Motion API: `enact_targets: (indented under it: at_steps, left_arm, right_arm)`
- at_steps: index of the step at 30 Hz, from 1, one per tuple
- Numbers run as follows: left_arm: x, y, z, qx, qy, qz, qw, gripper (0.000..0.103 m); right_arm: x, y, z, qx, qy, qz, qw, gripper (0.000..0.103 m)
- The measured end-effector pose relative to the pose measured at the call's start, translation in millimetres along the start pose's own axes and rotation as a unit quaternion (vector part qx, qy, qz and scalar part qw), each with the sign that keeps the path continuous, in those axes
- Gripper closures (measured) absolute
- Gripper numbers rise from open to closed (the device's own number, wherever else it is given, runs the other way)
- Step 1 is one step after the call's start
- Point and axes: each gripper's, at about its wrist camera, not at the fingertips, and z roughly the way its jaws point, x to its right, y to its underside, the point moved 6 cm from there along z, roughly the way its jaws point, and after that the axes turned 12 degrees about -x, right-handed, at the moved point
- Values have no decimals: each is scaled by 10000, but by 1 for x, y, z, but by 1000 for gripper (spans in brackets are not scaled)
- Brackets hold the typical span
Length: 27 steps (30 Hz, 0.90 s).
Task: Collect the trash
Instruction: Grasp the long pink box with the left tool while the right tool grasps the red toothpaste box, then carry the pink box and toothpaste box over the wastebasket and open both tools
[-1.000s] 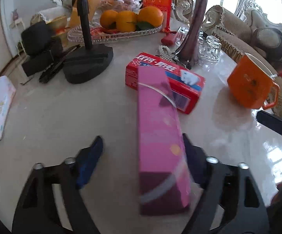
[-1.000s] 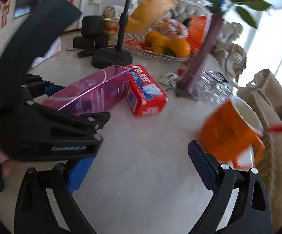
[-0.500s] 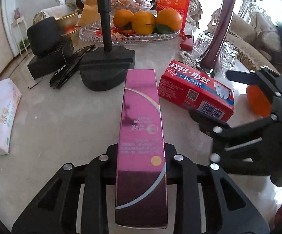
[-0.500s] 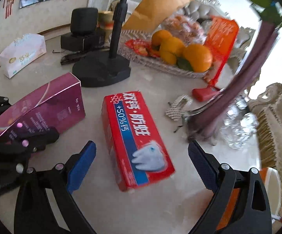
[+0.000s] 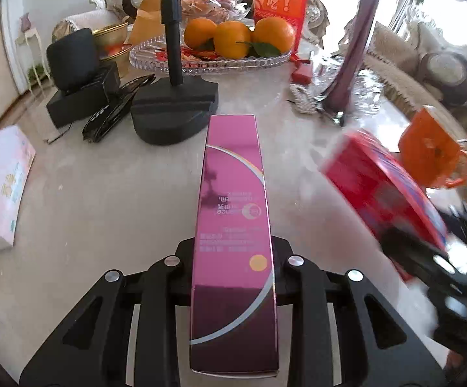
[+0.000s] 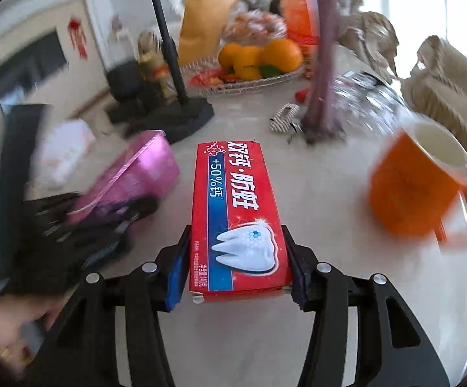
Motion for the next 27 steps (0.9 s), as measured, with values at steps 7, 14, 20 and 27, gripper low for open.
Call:
enact_targets:
  at_steps: [7,14,20,27]
  left_arm:
    - [3,108,-90,100,363,217,9991,75]
    - [8,301,-234,688,418,894,9927,75]
    - [22,482,-235,5,510,1008,9936,75]
    - [23,562,-119,-1107,311,581,9917,75]
  right_arm:
    - [-34,136,-110,500,-550,548,9957,54]
    - [-116,279,-194,859,-930,409,9911,54]
    - [-152,388,-202,493,-914,464,9935,54]
    - [-142,455,-90,-929,-497,930,9901,54]
